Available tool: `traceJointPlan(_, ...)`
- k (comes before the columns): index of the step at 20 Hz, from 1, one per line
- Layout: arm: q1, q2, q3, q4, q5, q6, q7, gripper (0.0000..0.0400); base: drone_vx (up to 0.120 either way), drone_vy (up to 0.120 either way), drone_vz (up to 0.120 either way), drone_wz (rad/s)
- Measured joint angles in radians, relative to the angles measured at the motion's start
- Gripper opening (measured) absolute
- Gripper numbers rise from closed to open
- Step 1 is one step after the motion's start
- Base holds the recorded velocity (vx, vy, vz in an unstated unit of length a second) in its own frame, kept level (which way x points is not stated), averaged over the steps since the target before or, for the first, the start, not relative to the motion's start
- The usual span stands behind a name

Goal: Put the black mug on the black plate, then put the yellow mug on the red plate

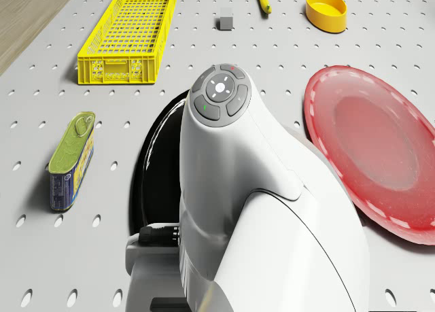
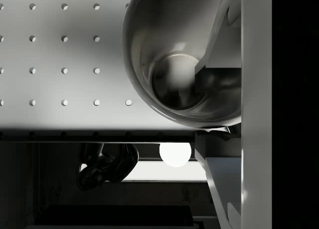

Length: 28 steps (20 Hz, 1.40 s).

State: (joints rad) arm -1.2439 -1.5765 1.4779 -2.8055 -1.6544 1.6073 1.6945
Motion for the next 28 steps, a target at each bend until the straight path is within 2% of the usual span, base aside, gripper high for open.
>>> traceJointPlan(13, -0.001, -0.013, 0.001, 0.000, 0.005, 0.012, 0.001, 0.0110, 0.120, 0.000, 0.000, 0.000)
traceJointPlan(19, -0.002, -0.017, 0.001, 0.000, 0.007, 0.016, 0.001, 0.0110, 0.120, -0.040, 0.000, 0.000)
traceJointPlan(23, -0.002, -0.020, 0.001, 0.000, 0.008, 0.018, 0.001, 0.0110, 0.120, 0.000, -0.110, 0.000)
traceJointPlan(28, -0.002, -0.022, 0.002, 0.000, 0.009, 0.021, 0.001, 0.0110, 0.120, 0.000, 0.000, 0.000)
